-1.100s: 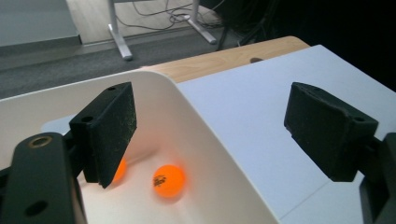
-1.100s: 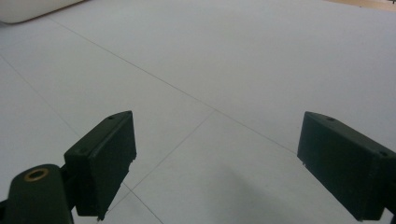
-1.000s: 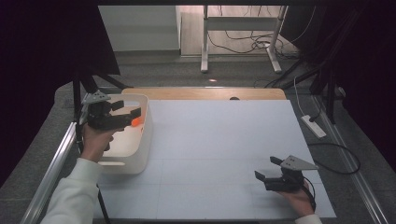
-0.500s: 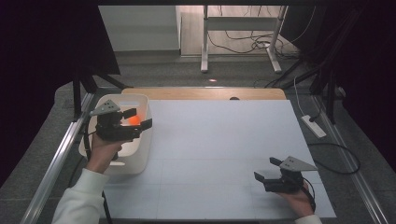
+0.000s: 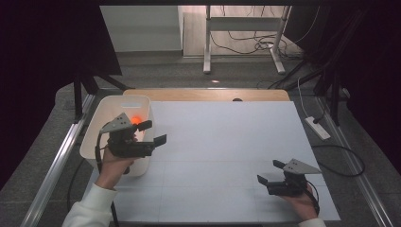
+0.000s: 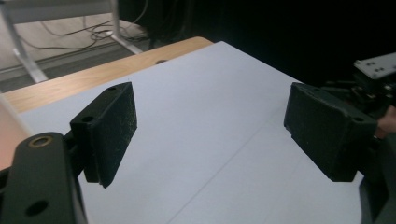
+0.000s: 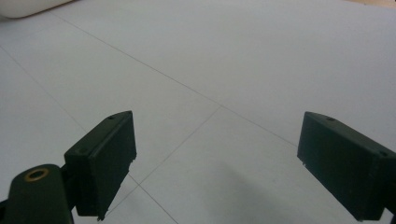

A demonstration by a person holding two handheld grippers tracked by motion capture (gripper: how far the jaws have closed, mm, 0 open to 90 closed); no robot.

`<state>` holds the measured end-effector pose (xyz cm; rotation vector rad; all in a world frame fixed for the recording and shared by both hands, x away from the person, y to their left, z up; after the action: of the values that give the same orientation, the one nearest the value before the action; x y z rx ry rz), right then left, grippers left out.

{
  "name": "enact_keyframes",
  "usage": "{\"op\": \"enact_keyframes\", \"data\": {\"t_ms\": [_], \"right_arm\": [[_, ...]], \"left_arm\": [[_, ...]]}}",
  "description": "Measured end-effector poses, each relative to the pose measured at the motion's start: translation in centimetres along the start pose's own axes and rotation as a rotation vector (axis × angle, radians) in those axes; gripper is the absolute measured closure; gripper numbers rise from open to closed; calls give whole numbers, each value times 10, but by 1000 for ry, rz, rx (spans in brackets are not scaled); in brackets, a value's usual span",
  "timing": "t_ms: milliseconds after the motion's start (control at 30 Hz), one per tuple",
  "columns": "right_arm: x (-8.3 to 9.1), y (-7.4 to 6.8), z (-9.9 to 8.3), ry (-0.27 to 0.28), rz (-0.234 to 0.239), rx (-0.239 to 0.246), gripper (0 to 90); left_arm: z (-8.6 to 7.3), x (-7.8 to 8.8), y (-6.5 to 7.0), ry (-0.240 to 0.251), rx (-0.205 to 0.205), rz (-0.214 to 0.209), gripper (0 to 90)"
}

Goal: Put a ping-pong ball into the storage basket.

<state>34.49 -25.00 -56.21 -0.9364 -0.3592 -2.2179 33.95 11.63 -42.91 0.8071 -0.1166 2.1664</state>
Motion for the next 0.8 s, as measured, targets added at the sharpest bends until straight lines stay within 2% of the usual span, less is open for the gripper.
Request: {"op": "enact_keyframes", "data": {"t_ms": [133, 267, 367, 467, 567, 600, 733, 800], "right_arm": [[0, 0, 0, 1, -2, 2, 112], [1, 0, -1, 1, -2, -3, 112], [2, 0, -2, 2, -2, -2, 112], [3, 0, -2, 8, 0, -2, 112], [4, -2, -1, 13, 4, 7, 112], [4, -2, -1, 14, 5, 8, 112], [3, -4, -1, 12, 10, 6, 112], [3, -4, -1, 12, 10, 9, 112]], "left_arm": [[-4, -6, 16, 2, -21, -26, 183], [-14, -13, 32, -6, -62, -29, 183], [-23, -16, 37, -9, -70, -24, 183], [-34, -20, 37, -28, -77, -11, 185], [-48, -25, 36, -42, -66, -7, 189], [-48, -25, 36, -42, -66, -7, 195], [-62, -26, 36, -44, -90, 16, 198], [-67, -25, 37, -41, -94, 14, 199]]}}
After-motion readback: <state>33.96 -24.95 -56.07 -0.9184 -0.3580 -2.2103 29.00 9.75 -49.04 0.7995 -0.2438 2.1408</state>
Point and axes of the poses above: each handheld gripper's, and its own axes: x roughly backward along the jaws, z roughly out of its top, y roughly to its right, the point moved 10 cm from there along -x, roughly forward along the jaws, and after that the axes turned 15 degrees about -y, right-handed, at the moved point
